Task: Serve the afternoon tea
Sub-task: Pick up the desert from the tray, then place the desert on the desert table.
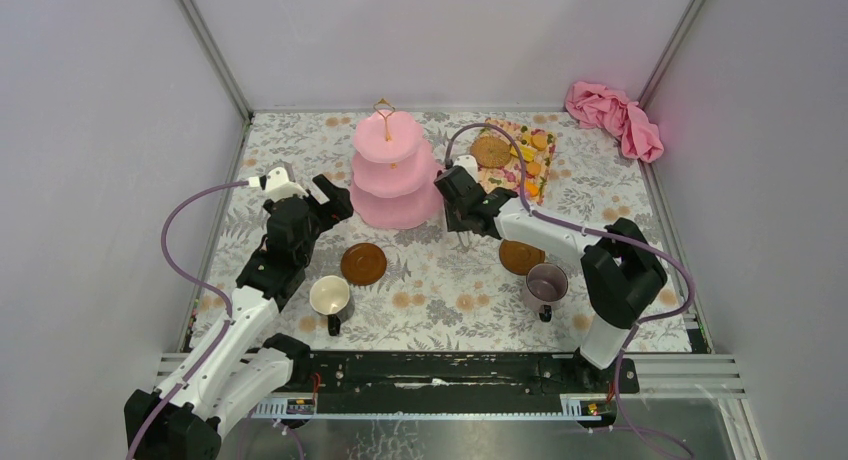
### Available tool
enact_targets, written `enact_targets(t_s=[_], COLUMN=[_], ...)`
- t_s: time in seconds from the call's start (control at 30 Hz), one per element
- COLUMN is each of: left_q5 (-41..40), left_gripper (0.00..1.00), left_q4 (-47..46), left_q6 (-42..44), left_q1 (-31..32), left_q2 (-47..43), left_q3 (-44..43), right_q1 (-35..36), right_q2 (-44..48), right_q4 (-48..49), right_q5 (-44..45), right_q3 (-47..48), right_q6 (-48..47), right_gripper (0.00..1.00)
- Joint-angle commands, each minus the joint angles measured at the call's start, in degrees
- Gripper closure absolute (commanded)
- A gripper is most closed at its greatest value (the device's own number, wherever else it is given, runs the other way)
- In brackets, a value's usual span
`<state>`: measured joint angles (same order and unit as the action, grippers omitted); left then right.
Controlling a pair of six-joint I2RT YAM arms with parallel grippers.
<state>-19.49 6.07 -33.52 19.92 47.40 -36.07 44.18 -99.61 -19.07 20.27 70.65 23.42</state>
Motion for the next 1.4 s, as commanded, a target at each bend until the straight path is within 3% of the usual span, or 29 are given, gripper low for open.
enact_targets(t_s=[0.0, 1.37], left_q5=[-1.1, -0.9], left_gripper=[0.00, 0.00], left_q4=[-3.1, -3.3], left_q6=[1.0, 1.1], left_q1=[0.5, 0.5], left_q2=[0.2, 0.3], left_q3=[0.1, 0.1], right_q1=[0.8, 1.2], right_q2=[0.0, -9.4], right_q4=[4.6, 13.2], right_q5=[-0.2, 0.8], right_q3=[2.7, 4.7], right_q6=[-0.1, -5.7], right_gripper=[0.78, 0.79])
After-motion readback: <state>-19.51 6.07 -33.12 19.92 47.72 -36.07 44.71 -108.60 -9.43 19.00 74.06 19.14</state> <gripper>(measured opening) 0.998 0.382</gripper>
